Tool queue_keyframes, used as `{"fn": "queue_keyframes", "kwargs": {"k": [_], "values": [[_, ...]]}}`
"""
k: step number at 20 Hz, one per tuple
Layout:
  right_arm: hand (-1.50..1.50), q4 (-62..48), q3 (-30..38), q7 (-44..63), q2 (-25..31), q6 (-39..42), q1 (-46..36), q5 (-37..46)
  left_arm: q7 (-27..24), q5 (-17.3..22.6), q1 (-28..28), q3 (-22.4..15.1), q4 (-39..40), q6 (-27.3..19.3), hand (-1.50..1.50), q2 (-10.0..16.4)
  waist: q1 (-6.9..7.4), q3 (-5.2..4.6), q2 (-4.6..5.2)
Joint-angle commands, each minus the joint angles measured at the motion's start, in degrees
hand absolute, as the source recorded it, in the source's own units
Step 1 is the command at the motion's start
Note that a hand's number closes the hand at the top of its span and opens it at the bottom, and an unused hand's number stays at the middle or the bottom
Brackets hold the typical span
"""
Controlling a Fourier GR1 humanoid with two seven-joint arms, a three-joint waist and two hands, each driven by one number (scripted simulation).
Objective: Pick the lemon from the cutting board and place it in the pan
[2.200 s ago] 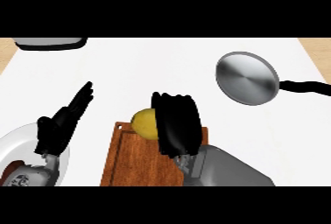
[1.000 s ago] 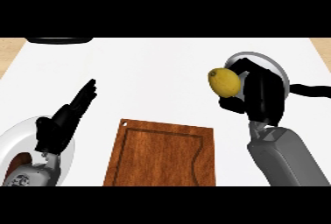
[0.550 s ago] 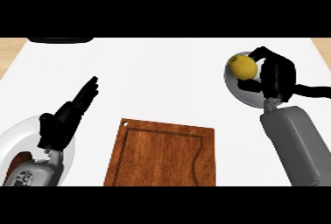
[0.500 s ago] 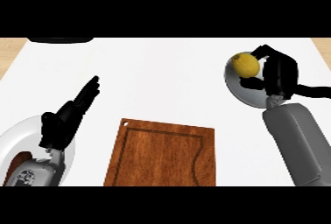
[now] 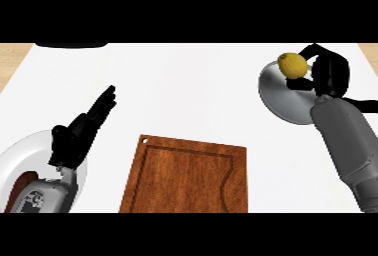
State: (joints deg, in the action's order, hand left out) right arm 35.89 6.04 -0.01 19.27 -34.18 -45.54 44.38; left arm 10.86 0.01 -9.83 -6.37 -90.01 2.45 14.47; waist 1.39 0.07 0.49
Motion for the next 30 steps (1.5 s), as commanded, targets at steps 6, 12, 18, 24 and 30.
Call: {"fn": "queue_keyframes", "kwargs": {"k": [6,12,18,24,30], "values": [[-1.50,-18.7,4.4,4.1,4.4,9.4,-6.1,-1.7,-1.1,0.8,-3.0,1.7,2.3,1.9,0.00,0.2,1.06,0.02,0.81],[-1.50,-21.6,10.9,-5.9,4.8,7.9,-7.8,-7.8,0.9,0.4,-2.1,0.0,-0.6,2.1,0.00,-0.7,2.97,0.25,1.42],[-1.50,-17.9,21.0,-18.8,4.0,9.5,-6.8,-19.1,-1.0,-0.3,-1.9,0.5,2.2,2.0,0.00,-0.8,1.77,0.29,1.25],[-1.50,-19.9,28.8,-25.7,6.3,20.6,-4.8,-28.4,2.0,-1.7,-0.9,-1.2,-1.7,0.5,0.00,-2.1,1.29,0.24,0.63],[-1.50,-22.0,30.3,-34.0,10.2,31.8,0.2,-31.0,3.1,-1.0,-1.6,0.9,-2.1,0.9,0.00,-1.4,0.42,0.14,0.34]]}}
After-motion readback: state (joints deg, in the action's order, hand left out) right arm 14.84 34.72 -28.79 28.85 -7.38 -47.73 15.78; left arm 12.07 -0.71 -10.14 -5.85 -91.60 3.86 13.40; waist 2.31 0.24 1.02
